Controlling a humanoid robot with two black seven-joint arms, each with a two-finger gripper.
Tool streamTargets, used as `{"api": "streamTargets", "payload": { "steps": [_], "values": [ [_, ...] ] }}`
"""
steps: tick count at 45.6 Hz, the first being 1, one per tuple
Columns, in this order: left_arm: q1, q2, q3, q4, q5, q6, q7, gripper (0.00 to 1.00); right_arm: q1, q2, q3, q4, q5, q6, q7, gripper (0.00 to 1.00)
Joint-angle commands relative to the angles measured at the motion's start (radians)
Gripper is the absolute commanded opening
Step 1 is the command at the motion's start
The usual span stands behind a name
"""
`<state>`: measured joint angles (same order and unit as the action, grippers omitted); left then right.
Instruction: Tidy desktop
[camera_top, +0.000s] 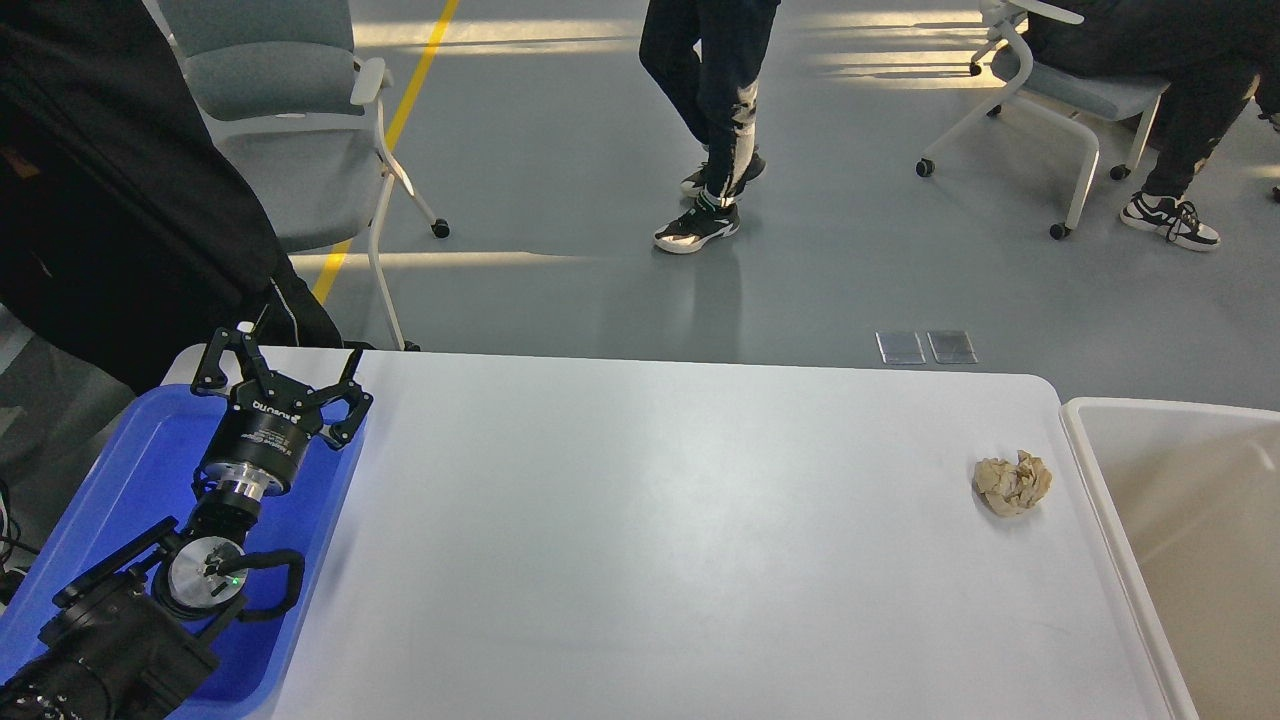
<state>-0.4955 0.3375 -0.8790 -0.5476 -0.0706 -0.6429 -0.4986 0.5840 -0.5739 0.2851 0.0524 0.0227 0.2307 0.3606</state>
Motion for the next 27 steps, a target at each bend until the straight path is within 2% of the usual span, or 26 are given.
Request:
{"api": "streamTargets", "payload": {
  "steps": [1,7,12,16,22,27],
  "values": [
    [0.0,0.0,0.0,0.0,0.0,0.0,0.0,1.0,0.003,-0.034,0.118,0.036,0.002,0.203,0.046,1.0],
    [0.0,0.0,0.0,0.0,0.0,0.0,0.0,1.0,-0.01,-0.063,0.134,0.167,0.0,0.226,0.052,1.0],
    [0.0,0.0,0.0,0.0,0.0,0.0,0.0,1.0,-0.027,-0.17,0.155,0.439,-0.001,0.214,0.054,1.0],
    [0.0,0.0,0.0,0.0,0.0,0.0,0.0,1.0,-0.052,-0.234,0.229,0.622,-0.012,0.161,0.054,1.0],
    [0.0,0.0,0.0,0.0,0.0,0.0,0.0,1.0,-0.111,-0.231,0.328,0.719,-0.061,0.088,0.058,1.0],
    [0.0,0.0,0.0,0.0,0.0,0.0,0.0,1.0,-0.161,-0.221,0.371,0.799,-0.135,0.035,0.115,1.0]
  ]
}}
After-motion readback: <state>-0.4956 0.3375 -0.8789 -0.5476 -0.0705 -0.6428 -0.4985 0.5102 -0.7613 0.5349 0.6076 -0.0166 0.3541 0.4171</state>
